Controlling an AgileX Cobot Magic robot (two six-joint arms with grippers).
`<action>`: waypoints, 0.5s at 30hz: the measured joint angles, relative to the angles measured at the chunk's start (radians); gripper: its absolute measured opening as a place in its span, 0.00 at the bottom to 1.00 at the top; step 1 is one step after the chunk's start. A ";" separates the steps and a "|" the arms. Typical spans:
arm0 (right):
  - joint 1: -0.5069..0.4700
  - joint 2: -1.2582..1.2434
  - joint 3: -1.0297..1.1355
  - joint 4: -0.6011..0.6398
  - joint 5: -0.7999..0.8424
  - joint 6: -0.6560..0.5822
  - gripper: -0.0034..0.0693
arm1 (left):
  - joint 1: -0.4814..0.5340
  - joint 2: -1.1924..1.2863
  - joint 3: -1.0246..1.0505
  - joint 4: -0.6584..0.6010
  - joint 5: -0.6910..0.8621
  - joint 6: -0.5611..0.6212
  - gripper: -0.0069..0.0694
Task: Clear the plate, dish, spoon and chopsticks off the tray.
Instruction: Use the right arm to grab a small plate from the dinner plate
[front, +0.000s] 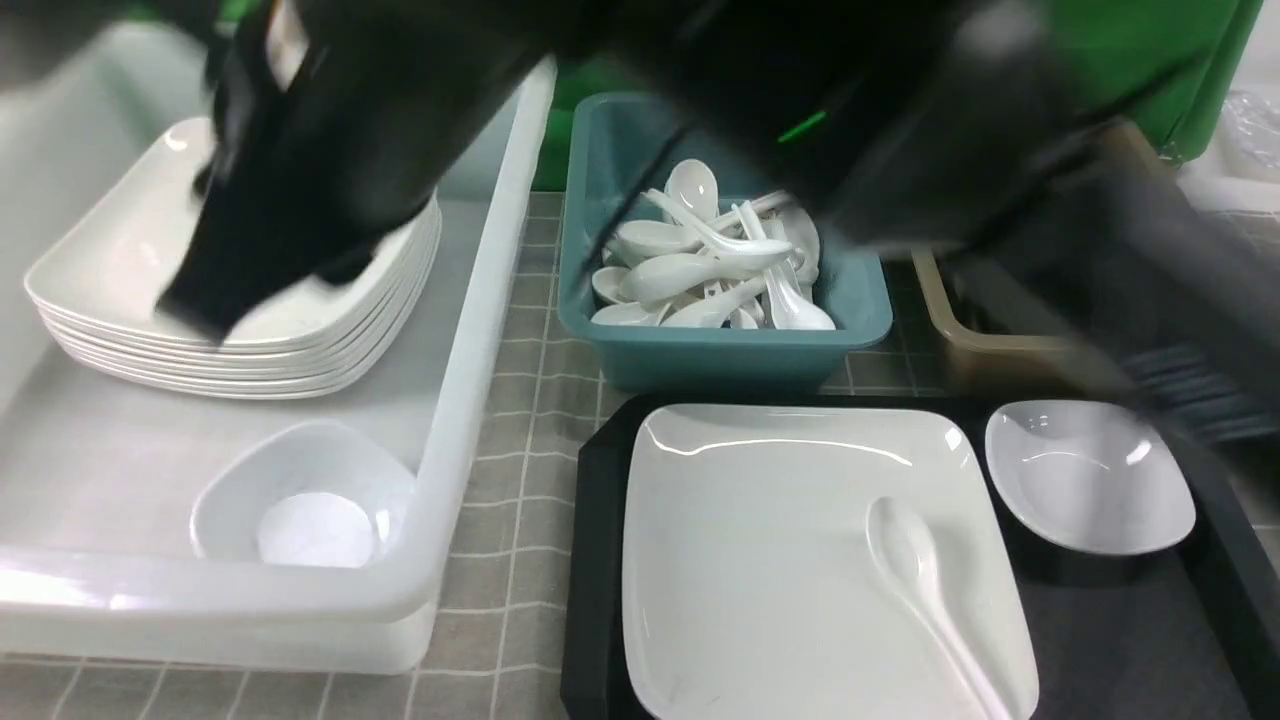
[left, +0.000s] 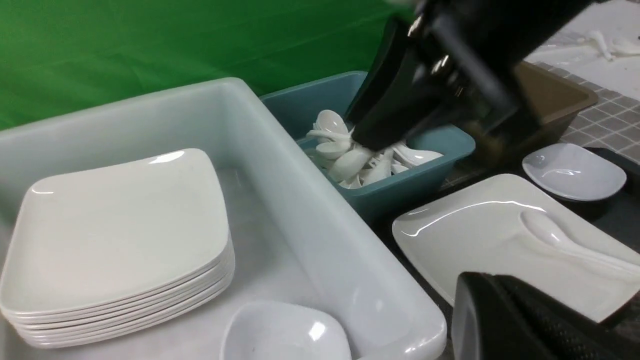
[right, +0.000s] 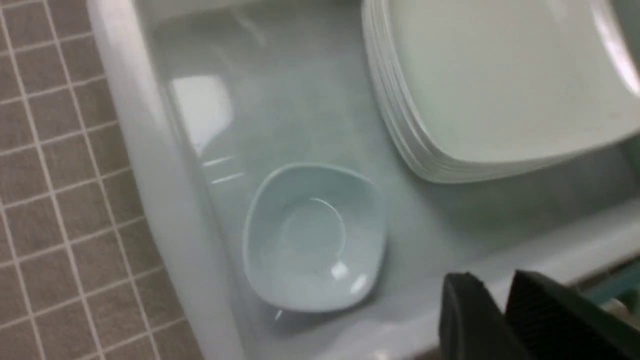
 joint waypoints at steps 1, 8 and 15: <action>-0.009 -0.050 0.057 -0.023 0.000 0.004 0.19 | 0.000 0.011 0.000 -0.005 -0.007 0.011 0.10; -0.204 -0.442 0.720 -0.145 -0.001 0.052 0.12 | 0.000 0.132 0.000 -0.026 -0.042 0.055 0.10; -0.742 -0.582 1.421 -0.059 -0.368 -0.073 0.51 | 0.000 0.181 0.000 -0.096 -0.111 0.096 0.10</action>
